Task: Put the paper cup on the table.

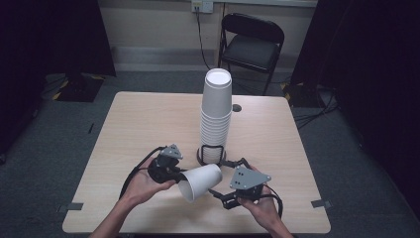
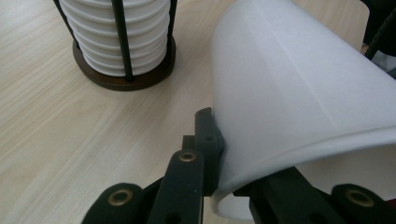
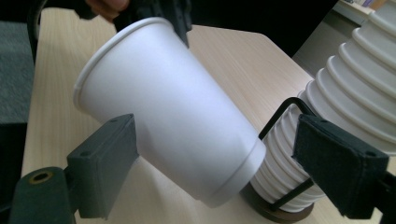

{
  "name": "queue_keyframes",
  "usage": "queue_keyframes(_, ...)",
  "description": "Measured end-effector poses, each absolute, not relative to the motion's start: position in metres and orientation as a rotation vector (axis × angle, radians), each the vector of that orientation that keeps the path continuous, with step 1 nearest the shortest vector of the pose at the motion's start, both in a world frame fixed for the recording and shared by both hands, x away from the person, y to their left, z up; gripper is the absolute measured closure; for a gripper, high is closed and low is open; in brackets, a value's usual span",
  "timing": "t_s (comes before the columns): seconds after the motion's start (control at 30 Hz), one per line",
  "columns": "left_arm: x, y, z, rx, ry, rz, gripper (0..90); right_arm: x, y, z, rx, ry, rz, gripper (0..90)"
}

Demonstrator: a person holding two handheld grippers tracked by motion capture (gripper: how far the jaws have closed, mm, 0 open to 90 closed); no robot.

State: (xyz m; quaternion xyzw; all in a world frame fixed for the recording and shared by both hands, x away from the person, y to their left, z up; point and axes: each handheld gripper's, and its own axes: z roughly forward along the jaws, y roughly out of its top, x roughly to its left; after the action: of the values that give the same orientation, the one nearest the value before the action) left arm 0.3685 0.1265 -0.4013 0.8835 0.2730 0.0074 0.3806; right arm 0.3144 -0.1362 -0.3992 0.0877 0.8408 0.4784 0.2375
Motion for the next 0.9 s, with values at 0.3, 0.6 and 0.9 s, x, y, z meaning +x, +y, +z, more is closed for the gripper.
queue_keyframes(0.3, 0.373, 0.118, -0.394, 2.305, 0.688, 0.013, 85.7, 0.308, -0.134, -0.401, 0.114, 2.315, 1.201, 13.9)
queue_keyframes(0.6, 0.377, 0.112, -0.392, 2.376, 0.673, 0.033, 85.7, 0.3, -0.124, -0.407, 0.026, 2.319, 1.048, 13.6)
queue_keyframes(0.9, 0.38, 0.107, -0.392, 2.394, 0.667, 0.007, 85.8, 0.294, -0.115, -0.414, -0.067, 2.285, 0.97, 13.9)
